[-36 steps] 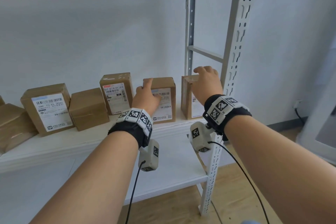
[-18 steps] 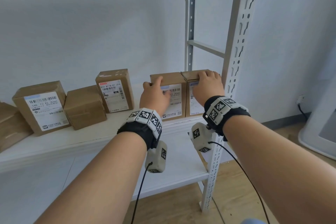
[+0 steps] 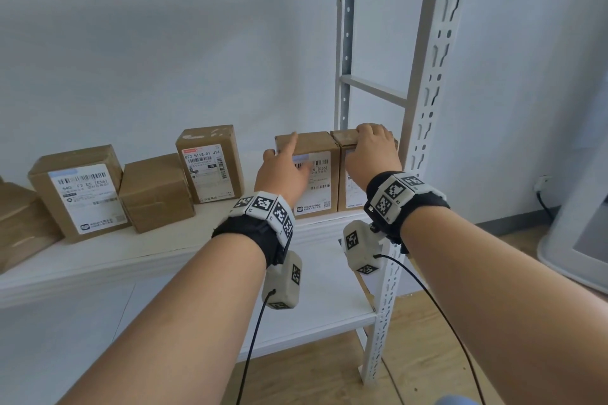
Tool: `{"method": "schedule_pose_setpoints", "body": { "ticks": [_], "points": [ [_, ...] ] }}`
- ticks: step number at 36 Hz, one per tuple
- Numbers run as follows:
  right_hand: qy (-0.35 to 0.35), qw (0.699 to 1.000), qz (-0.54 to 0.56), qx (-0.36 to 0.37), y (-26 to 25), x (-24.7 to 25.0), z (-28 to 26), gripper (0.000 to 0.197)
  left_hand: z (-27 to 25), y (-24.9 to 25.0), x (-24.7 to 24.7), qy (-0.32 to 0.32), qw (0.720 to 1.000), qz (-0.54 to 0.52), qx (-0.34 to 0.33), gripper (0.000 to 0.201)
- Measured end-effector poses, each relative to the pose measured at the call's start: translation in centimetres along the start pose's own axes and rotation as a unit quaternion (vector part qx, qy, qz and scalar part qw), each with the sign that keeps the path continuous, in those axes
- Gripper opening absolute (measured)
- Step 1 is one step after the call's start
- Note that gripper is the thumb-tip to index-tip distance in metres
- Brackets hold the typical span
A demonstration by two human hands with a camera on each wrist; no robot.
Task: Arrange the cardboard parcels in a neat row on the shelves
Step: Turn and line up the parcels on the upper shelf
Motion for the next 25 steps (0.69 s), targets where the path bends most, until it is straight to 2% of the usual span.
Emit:
{"method": "schedule_pose_setpoints", "body": {
  "ticks": [3, 8, 15, 20, 25],
  "points": [
    [0.000, 0.999, 0.030, 0.018, -1.6, 0.2, -0.2, 0.052, -0.1, 0.1, 1.1, 0.012, 1.000, -0.010, 0.017, 0.064],
    [-0.003, 0.994, 0.094, 0.048, -5.4, 0.6, -0.6, 0.053, -0.6, -0.7, 4.6, 0.067, 0.996, -0.011, 0.055, 0.054],
    [-0.041, 0.980, 0.177, 0.077, -12.1, -1.1, -1.0, 0.048, -1.6, -4.9, 9.8, 0.117, 0.988, 0.013, 0.098, 0.045],
    [-0.096, 0.969, 0.222, 0.050, -15.1, -4.7, -1.3, 0.050, -2.3, -9.2, 12.2, 0.119, 0.983, 0.031, 0.135, 0.045],
    [-0.146, 0.959, 0.245, -0.007, -16.1, -9.1, -1.2, 0.055, -2.0, -12.9, 13.0, 0.107, 0.981, 0.045, 0.158, 0.046]
  ]
}}
Point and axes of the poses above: each hand's wrist, its own z-axis towards the middle knuckle, its own x-axis out of the back of the hand, y = z × x, the point moved 4 cm from there along z, towards the middle knuckle, and after that the axes turned 4 degrees about z, right-handed, at the moved point
